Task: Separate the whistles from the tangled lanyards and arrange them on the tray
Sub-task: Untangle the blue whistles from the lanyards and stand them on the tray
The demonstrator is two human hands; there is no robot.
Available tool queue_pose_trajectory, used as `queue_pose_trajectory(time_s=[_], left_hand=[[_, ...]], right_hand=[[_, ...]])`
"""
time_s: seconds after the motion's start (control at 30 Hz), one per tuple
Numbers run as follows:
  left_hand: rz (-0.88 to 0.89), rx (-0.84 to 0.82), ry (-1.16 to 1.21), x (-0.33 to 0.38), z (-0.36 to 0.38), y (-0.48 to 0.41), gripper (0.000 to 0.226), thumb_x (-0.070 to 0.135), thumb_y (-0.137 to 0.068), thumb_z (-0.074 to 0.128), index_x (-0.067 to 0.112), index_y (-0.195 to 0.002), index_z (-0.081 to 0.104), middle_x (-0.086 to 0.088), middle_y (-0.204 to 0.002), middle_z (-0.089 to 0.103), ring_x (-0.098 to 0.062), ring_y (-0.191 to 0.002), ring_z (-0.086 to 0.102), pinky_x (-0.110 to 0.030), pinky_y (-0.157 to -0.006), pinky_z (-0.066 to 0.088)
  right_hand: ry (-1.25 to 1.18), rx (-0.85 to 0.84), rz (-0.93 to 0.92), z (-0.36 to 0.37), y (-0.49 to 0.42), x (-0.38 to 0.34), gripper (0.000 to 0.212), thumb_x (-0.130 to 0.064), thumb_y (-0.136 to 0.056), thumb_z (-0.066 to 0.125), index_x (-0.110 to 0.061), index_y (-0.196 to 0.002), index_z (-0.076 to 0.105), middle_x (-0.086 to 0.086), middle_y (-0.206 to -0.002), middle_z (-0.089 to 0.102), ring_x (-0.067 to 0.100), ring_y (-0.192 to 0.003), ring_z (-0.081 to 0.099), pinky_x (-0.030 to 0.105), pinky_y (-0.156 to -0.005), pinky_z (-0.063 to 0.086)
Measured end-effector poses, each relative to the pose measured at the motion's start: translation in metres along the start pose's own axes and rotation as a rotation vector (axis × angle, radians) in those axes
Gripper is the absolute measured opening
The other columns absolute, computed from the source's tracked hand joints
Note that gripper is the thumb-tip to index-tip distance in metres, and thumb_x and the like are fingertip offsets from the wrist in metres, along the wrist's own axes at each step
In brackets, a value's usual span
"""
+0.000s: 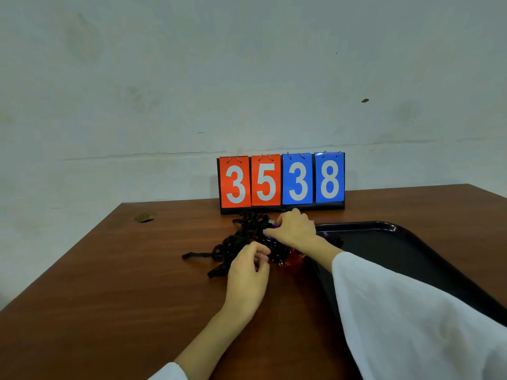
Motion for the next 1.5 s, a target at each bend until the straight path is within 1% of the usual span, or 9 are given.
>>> queue_pose_trajectory(time_s=[0.17,0.33,0.5,0.67,0.77,0.9,1.2,1.3,1.5], left_hand=[[0.028,-0.008,0.006,0.000,0.002,-0.002,0.023,-0.001,-0.088,0.052,0.019,-0.086,0.064,0.003,-0.091,0.060,-0.001,-0.082,0.053,-0.010,-0.070,0.042],[0.014,-0.010,0.002,-0.002,0.003,-0.002,0.026,-0.001,-0.088,0.052,0.021,-0.081,0.064,0.006,-0.089,0.059,-0.001,-0.081,0.053,-0.015,-0.070,0.043],[0.010,0.022,0.004,-0.002,0.000,-0.002,0.025,0.000,-0.088,0.052,0.020,-0.080,0.064,0.008,-0.086,0.060,-0.003,-0.075,0.054,-0.016,-0.064,0.044],[-0.024,0.018,0.005,-0.006,0.000,-0.001,0.026,0.003,-0.088,0.053,0.024,-0.077,0.063,0.007,-0.081,0.060,-0.010,-0.059,0.056,-0.019,-0.056,0.045],[-0.020,0.064,0.029,-0.003,-0.006,0.002,0.027,0.003,-0.089,0.053,0.026,-0.079,0.063,0.009,-0.083,0.061,-0.010,-0.062,0.057,-0.023,-0.058,0.047],[0.042,0.145,0.058,0.010,-0.019,0.004,0.028,0.001,-0.088,0.055,0.028,-0.090,0.061,0.012,-0.087,0.060,0.005,-0.083,0.055,-0.010,-0.071,0.045],[-0.023,-0.122,0.237,0.053,0.010,-0.012,0.049,0.023,-0.083,0.069,0.030,-0.123,0.042,0.015,-0.107,0.058,0.000,-0.099,0.055,-0.016,-0.083,0.043],[0.003,-0.184,0.071,0.058,0.024,-0.019,0.010,0.024,-0.086,0.064,0.018,-0.094,0.061,0.002,-0.087,0.063,-0.006,-0.078,0.057,-0.016,-0.067,0.044],[-0.056,-0.259,-0.125,0.051,0.025,-0.041,0.011,0.017,-0.089,0.057,0.009,-0.081,0.058,0.003,-0.068,0.059,-0.003,-0.051,0.050,-0.011,-0.046,0.037]], right_hand=[[0.073,-0.047,-0.002,0.005,-0.005,-0.001,0.059,-0.052,-0.072,0.069,-0.015,-0.116,0.055,0.010,-0.124,0.044,0.028,-0.115,0.044,0.039,-0.094,0.044],[0.097,0.060,-0.059,-0.007,-0.003,-0.007,0.046,-0.053,-0.075,0.066,-0.013,-0.097,0.062,0.005,-0.102,0.061,0.022,-0.101,0.055,0.035,-0.086,0.045],[-0.355,0.144,-0.019,-0.031,0.008,0.004,0.037,-0.040,-0.080,0.067,-0.014,-0.106,0.065,0.003,-0.096,0.068,0.014,-0.086,0.060,0.025,-0.072,0.048],[-0.859,-0.096,0.179,-0.043,0.028,0.018,0.036,-0.016,-0.081,0.067,-0.003,-0.114,0.059,0.011,-0.096,0.062,0.019,-0.082,0.059,0.025,-0.065,0.047],[-0.782,-0.216,0.163,-0.055,0.046,0.019,0.025,-0.014,-0.081,0.064,-0.003,-0.103,0.064,0.013,-0.090,0.063,0.013,-0.071,0.055,0.023,-0.060,0.045],[-0.362,-0.074,-0.020,-0.084,0.058,0.020,0.029,-0.017,-0.080,0.066,-0.009,-0.108,0.063,0.008,-0.100,0.064,0.013,-0.084,0.056,0.023,-0.070,0.047],[-1.147,-0.168,-0.144,-0.097,0.089,-0.010,0.033,-0.018,-0.087,0.062,-0.018,-0.118,0.054,0.009,-0.114,0.062,0.020,-0.088,0.068,0.035,-0.085,0.055],[-1.220,-0.161,-0.153,-0.105,0.094,-0.014,0.031,-0.022,-0.089,0.059,-0.022,-0.119,0.050,0.007,-0.105,0.063,0.008,-0.052,0.051,0.027,-0.063,0.053],[-1.157,-0.128,-0.024,-0.122,0.096,0.020,0.030,-0.023,-0.092,0.055,-0.020,-0.121,0.049,0.003,-0.071,0.052,0.004,-0.036,0.027,0.016,-0.034,0.025]])
Point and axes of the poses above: each hand's wrist, its own y-axis away from the middle knuckle, its own z-axis out of the palm, x = y × z, the point moved 9 cm from there along -y, towards the middle knuckle
